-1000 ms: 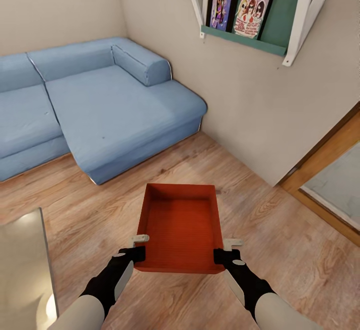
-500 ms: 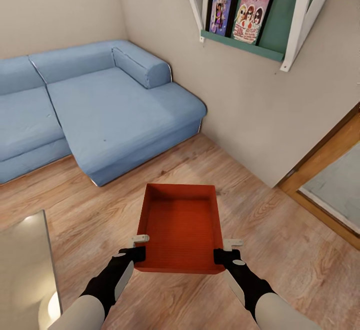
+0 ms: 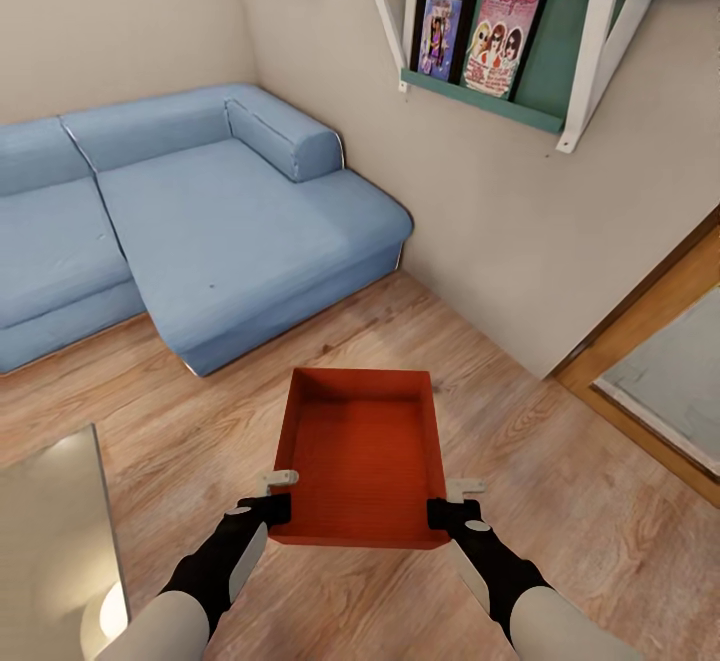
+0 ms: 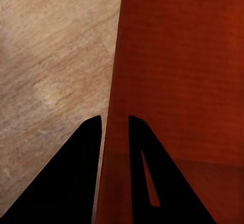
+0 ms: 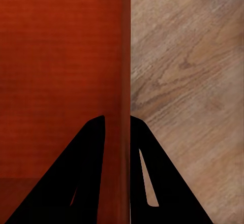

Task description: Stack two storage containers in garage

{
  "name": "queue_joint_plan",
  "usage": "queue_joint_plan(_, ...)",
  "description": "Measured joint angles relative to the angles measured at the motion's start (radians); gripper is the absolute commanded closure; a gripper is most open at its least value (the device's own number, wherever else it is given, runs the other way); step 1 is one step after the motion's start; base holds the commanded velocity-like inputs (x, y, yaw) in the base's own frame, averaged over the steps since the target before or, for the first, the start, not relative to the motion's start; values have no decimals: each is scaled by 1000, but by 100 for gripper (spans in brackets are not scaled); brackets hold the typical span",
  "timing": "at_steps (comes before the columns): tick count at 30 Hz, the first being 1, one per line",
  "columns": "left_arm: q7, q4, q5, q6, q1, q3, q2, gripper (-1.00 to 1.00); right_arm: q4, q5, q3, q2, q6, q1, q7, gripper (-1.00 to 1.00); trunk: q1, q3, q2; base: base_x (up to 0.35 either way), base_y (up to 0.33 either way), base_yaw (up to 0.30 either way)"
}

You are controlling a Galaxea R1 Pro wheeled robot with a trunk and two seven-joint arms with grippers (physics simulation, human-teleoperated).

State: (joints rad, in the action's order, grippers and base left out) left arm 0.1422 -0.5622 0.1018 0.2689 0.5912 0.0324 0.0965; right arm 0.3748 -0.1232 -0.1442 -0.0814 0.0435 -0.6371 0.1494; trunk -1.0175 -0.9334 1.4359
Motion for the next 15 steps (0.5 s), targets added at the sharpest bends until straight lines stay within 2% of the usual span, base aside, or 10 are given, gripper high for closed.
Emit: queue_joint_plan(15, 0, -1, 0, 0, 0, 0, 0, 100, 0, -1, -1, 0, -1, 0, 0, 100, 58, 47, -105, 0, 0, 0)
